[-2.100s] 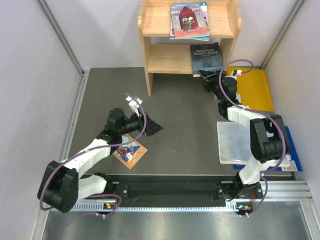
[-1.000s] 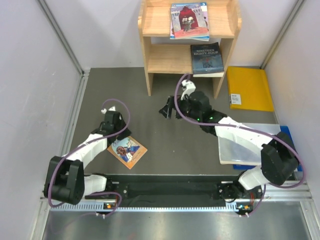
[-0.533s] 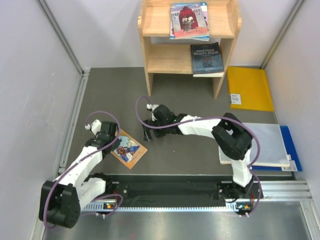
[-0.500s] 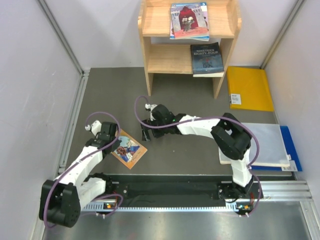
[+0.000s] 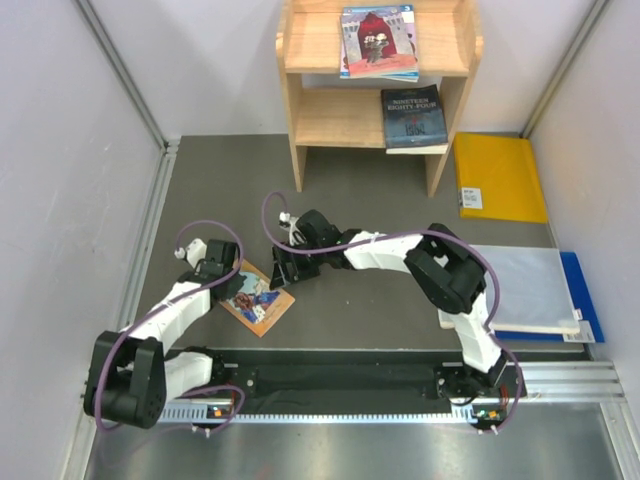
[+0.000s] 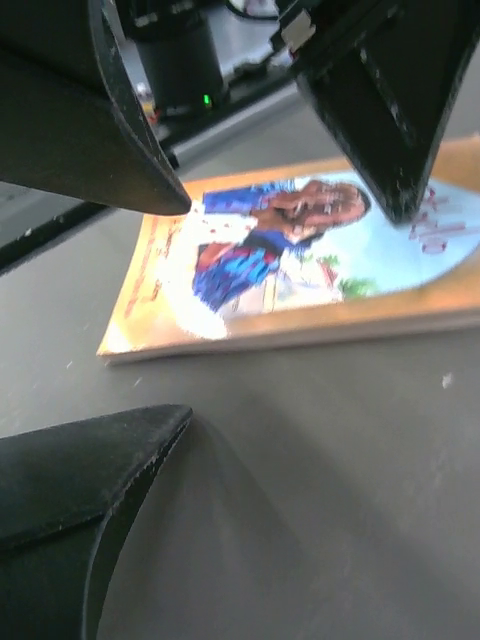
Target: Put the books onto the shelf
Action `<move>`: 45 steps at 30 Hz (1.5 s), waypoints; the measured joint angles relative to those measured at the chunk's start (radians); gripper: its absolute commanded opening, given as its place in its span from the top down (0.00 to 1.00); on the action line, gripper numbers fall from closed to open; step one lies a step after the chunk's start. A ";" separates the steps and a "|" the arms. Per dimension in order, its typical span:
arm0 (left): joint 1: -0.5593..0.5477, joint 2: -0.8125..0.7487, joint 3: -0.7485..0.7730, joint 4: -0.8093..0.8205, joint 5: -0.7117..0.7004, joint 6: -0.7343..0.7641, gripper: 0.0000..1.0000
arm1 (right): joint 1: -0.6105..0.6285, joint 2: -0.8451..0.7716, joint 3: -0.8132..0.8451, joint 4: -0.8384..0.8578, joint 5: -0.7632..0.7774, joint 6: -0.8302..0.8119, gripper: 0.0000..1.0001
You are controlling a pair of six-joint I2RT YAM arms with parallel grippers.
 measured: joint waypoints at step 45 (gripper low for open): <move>0.014 0.076 0.003 0.166 0.051 0.005 1.00 | 0.041 0.209 0.078 0.242 -0.222 0.386 0.78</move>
